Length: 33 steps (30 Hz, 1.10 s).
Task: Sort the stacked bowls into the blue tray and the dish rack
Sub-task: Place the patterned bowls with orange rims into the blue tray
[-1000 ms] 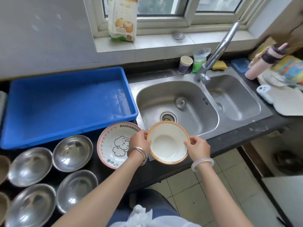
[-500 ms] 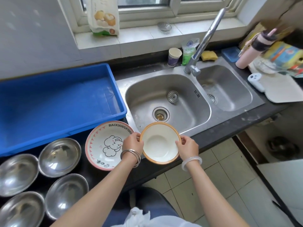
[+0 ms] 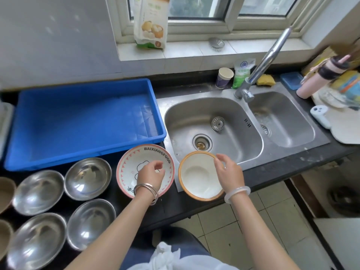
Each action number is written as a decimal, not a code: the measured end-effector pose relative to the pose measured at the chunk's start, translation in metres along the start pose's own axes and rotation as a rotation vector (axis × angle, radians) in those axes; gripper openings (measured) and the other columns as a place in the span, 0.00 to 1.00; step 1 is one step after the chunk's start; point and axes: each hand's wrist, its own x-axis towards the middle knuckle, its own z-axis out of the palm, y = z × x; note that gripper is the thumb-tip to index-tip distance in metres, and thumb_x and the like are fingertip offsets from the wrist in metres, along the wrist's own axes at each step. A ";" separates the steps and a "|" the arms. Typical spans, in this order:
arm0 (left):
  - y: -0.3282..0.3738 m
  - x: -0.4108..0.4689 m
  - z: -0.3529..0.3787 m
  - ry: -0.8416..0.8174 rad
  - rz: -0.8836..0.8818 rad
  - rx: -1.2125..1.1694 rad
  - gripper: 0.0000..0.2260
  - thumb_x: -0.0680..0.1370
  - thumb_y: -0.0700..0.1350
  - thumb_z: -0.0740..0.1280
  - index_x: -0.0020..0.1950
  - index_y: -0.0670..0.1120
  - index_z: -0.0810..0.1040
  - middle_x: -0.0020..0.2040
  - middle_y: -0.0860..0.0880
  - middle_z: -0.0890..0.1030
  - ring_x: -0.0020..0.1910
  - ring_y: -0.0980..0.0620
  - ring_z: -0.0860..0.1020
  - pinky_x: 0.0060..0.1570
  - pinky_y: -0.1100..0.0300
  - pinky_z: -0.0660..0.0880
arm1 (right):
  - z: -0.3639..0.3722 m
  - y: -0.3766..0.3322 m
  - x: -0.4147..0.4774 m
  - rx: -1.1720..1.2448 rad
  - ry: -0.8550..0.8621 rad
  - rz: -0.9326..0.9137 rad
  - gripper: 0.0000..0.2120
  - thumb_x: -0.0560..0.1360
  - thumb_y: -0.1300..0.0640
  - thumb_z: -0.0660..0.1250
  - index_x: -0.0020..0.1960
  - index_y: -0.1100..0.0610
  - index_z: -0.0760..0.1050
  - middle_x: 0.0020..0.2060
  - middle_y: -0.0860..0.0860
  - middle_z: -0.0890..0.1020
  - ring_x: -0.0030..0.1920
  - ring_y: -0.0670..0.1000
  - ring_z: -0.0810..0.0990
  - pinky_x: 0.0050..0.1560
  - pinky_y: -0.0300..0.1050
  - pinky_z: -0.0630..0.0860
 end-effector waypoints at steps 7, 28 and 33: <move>-0.036 -0.006 -0.046 0.196 -0.088 0.010 0.17 0.75 0.41 0.66 0.63 0.46 0.74 0.64 0.45 0.75 0.59 0.46 0.76 0.58 0.57 0.71 | 0.066 -0.078 0.023 -0.250 -0.372 -0.304 0.19 0.79 0.48 0.57 0.66 0.54 0.71 0.61 0.52 0.79 0.60 0.54 0.76 0.59 0.46 0.71; -0.061 -0.009 -0.054 0.386 -0.261 -0.326 0.23 0.72 0.32 0.60 0.63 0.51 0.73 0.51 0.53 0.79 0.46 0.49 0.77 0.46 0.51 0.78 | 0.101 -0.102 0.063 -0.255 -0.571 -0.346 0.10 0.75 0.60 0.60 0.50 0.53 0.79 0.40 0.56 0.84 0.37 0.59 0.83 0.39 0.53 0.82; -0.057 0.000 -0.088 0.411 -0.222 -0.440 0.19 0.73 0.34 0.62 0.60 0.52 0.75 0.45 0.58 0.79 0.46 0.50 0.79 0.45 0.50 0.81 | 0.085 -0.132 0.063 -0.084 -0.587 -0.314 0.09 0.74 0.61 0.63 0.50 0.53 0.80 0.39 0.56 0.85 0.35 0.58 0.84 0.38 0.54 0.83</move>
